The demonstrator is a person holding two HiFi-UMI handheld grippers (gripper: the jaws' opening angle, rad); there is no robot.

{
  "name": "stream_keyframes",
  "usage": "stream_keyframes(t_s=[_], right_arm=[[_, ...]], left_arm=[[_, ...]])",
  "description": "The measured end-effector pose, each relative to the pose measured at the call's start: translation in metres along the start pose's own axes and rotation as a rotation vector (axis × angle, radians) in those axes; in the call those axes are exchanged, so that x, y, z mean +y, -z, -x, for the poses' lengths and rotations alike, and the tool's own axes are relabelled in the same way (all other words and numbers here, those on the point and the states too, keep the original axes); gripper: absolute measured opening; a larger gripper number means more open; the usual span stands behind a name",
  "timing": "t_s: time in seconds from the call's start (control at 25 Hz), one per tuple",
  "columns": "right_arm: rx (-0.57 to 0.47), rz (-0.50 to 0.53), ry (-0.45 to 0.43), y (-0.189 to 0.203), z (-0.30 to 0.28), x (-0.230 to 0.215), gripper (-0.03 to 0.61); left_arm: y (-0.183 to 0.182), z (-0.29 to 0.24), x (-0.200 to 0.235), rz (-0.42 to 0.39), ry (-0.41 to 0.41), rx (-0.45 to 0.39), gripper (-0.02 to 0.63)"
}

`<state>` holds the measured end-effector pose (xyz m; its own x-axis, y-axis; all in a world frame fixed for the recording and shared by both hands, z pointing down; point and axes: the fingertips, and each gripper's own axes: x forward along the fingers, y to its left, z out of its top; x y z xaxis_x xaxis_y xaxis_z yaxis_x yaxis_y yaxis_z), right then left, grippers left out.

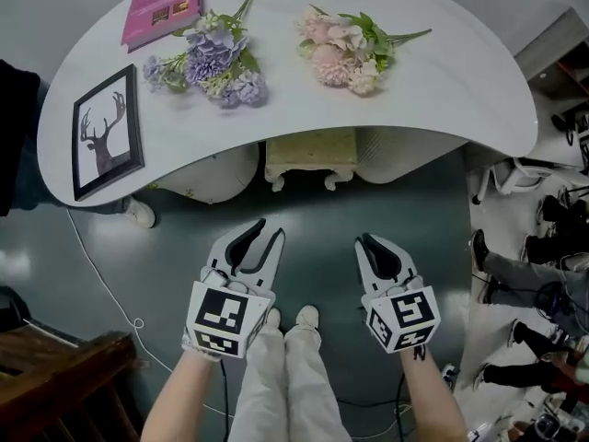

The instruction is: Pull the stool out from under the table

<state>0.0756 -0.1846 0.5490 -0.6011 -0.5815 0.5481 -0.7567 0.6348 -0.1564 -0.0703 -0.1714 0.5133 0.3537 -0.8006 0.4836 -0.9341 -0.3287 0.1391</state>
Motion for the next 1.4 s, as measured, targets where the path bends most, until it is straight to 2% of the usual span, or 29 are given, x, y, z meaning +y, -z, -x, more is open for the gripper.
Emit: stream_keyframes(t_s=[0.08,0.16,0.24,0.44,0.8,1.12,1.4], right_arm=[[0.005,0.003,0.003,0.004,-0.014,-0.008,0.044],[0.007,-0.001,0.001,0.008,-0.027,-0.017,0.116],[0.011,-0.003,0.001,0.011,-0.041,-0.026,0.152],[0.029,0.008,0.011,0.025,-0.077,-0.049,0.181],[0.066,0.004,0.039,0.056,-0.139,-0.088,0.218],[0.101,0.040,0.059,0.075,-0.186,-0.128,0.244],[0.100,0.032,0.047,0.083,-0.227,-0.151,0.268]], left_arm=[[0.008,-0.016,0.008,0.009,-0.001,0.001,0.119],[0.015,-0.031,0.015,0.017,-0.004,0.001,0.129],[0.023,-0.046,0.021,0.016,-0.008,0.003,0.139],[0.044,-0.081,0.039,0.009,-0.032,0.019,0.155],[0.088,-0.143,0.083,0.064,-0.098,0.052,0.175],[0.123,-0.191,0.107,0.014,-0.122,0.118,0.204],[0.141,-0.220,0.135,0.043,-0.170,0.126,0.222]])
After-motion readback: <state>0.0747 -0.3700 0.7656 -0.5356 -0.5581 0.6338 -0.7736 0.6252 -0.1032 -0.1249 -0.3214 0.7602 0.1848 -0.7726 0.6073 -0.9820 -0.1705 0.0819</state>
